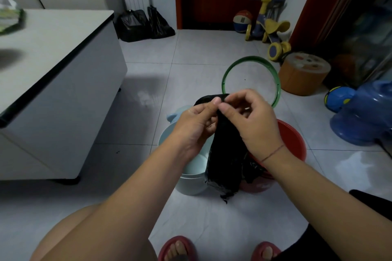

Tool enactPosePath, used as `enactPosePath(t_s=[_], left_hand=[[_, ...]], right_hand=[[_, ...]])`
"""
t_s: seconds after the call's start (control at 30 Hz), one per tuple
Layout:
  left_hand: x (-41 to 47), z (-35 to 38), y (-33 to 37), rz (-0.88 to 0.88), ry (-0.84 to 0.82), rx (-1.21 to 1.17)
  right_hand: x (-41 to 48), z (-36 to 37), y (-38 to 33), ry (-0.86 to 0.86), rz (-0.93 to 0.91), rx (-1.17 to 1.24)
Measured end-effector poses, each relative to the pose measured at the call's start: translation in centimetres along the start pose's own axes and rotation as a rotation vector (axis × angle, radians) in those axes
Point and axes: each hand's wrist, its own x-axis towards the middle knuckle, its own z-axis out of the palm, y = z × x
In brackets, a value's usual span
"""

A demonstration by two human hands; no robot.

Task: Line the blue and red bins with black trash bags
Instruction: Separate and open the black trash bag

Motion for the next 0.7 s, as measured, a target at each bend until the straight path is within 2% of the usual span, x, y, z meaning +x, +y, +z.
enactPosePath(t_s=[0.07, 0.13, 0.37, 0.57, 0.7], left_hand=[[0.0, 0.1, 0.0, -0.001, -0.004, -0.025], [0.0, -0.1, 0.1, 0.001, 0.004, -0.008], [-0.4, -0.1, 0.5, 0.061, -0.057, 0.058], [-0.7, 0.0, 0.7, 0.051, -0.075, 0.084], [-0.8, 0.0, 0.7, 0.039, -0.073, 0.092]], right_hand=[[-0.3, 0.2, -0.5, -0.095, 0.065, 0.142], [-0.1, 0.0, -0.5, -0.114, 0.096, 0.209], [0.6, -0.6, 0.2, -0.093, 0.124, 0.198], [0.8, -0.5, 0.4, -0.234, 0.102, 0.107], [0.9, -0.6, 0.2, -0.324, 0.159, 0.213]])
